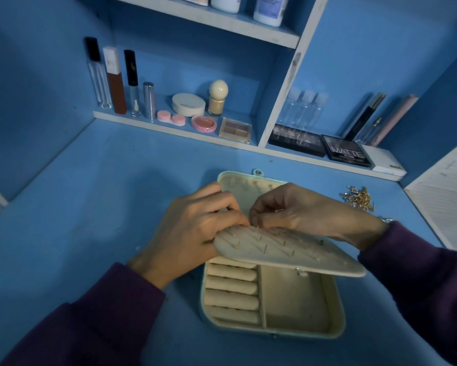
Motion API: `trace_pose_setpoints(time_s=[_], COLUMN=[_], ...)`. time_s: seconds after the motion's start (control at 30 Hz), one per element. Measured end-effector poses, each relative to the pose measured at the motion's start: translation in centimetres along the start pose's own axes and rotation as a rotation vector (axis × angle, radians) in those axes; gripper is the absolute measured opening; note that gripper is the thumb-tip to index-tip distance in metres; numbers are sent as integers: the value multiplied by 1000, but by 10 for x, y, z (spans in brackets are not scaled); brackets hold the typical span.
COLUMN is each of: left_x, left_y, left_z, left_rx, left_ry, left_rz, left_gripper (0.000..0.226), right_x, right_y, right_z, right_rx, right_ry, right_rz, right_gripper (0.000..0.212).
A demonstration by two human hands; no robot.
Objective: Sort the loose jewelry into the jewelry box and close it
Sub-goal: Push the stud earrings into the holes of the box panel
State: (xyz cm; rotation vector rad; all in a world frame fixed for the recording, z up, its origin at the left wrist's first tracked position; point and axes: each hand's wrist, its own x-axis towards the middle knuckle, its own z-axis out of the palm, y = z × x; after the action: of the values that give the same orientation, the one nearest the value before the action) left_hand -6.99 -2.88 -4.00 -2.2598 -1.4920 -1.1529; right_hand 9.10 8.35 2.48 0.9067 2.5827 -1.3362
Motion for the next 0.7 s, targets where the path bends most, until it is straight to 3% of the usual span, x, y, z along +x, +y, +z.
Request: trace_pose_setpoints(time_s=[0.2, 0.7], left_x=[-1, -1], left_y=[-2, -3], left_z=[2, 3], left_rx=[2, 2], left_ry=[-1, 13], left_rz=[-15, 0], left_gripper=[9, 9], right_x=[-6, -9], right_y=[7, 13], right_z=[-6, -4], right_rx=[141, 162], right_ry=[28, 55], right_rz=[-25, -80], right_gripper=[17, 15])
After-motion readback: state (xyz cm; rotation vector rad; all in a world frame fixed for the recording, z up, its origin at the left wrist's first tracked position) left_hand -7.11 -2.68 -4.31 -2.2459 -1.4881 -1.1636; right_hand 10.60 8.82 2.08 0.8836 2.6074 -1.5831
